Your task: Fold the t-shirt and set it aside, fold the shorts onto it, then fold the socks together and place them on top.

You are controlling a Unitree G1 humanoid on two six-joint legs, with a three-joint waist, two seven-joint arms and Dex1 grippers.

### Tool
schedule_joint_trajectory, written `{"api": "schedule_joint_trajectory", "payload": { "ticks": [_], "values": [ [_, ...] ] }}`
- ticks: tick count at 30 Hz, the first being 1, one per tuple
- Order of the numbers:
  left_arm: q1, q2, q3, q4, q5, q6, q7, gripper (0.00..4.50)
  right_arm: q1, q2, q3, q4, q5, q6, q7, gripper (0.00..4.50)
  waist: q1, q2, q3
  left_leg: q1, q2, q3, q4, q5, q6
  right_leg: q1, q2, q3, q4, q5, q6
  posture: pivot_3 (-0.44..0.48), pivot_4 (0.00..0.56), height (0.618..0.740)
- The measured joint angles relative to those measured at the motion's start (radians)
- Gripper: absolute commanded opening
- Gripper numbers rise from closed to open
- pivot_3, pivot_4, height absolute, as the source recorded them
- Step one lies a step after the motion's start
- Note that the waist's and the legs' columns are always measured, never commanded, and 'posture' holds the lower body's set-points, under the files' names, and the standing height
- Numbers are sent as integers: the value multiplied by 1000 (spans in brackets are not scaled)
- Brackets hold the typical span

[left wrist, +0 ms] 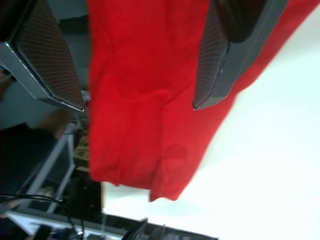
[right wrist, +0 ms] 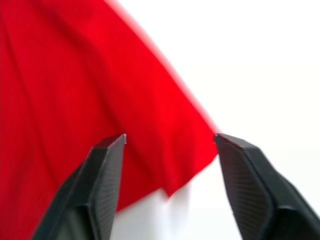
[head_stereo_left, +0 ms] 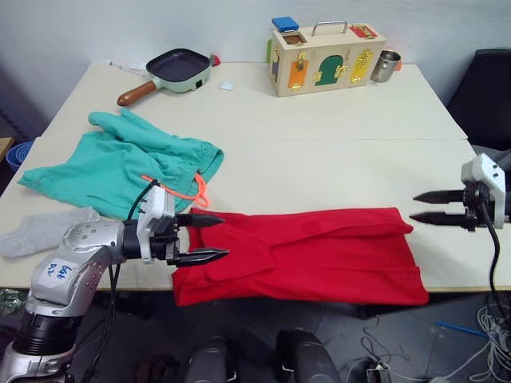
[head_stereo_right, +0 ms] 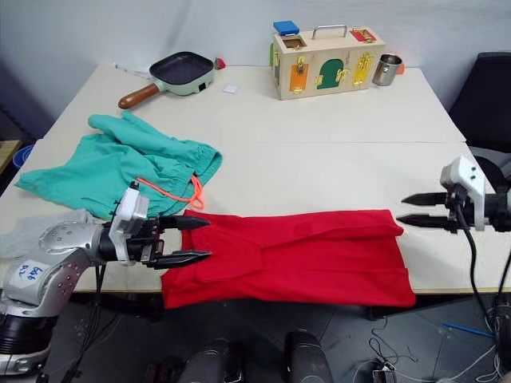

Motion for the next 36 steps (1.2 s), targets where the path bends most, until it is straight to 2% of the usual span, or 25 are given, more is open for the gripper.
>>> {"api": "schedule_joint_trajectory", "payload": {
  "ticks": [4, 5, 9, 13, 18, 24, 36],
  "values": [
    [-108, -95, -47, 130, 84, -42, 87, 1680, -20, 101, 11, 109, -66, -142, -52, 168, 13, 0, 0, -1, -1, 1, 1, 0, 1, 0, 0, 0, 0, 0, 0, 0, 150, 740],
    [-137, -114, -65, 174, 114, -50, 105, 1351, -27, 123, 14, 146, -92, -186, -71, 0, 16, 0, 0, -2, -2, 1, 1, 0, 1, -1, 0, 0, 0, 0, 1, 0, 150, 740],
    [-188, -146, -133, 278, 201, -88, 121, 40, -71, 153, 16, 228, -146, -286, -94, 0, 11, 0, 0, -2, -2, 2, 0, 0, 2, -1, 0, 0, -1, 1, 1, 0, 150, 740],
    [-193, -196, -209, 338, 262, -136, 106, 15, -94, 196, 16, 266, -166, -348, -71, 0, 8, 0, 0, -2, -1, 2, 0, 0, 2, -1, 1, 0, 0, 1, 1, 0, 150, 740],
    [-184, -201, -227, 344, 297, -153, 114, 15, -85, 212, 5, 268, -163, -371, -57, 0, 7, 0, 0, -2, -1, 2, 1, 0, 1, -1, 1, 0, 0, 1, 1, 0, 150, 740],
    [-135, -197, -227, 338, 317, -137, 137, 15, 33, 197, -17, 245, -153, -360, -42, 0, 10, 0, 0, -2, -1, 2, 2, 0, 2, 0, 0, 0, 0, 1, 1, 0, 150, 740],
    [-112, -181, -222, 317, 318, -133, 125, 15, 333, -3, -61, -96, -50, -75, 13, 0, 10, 0, 0, -1, -1, 1, 2, 0, 1, 0, -1, 0, 0, 1, 1, 0, 150, 740]
  ]
}}
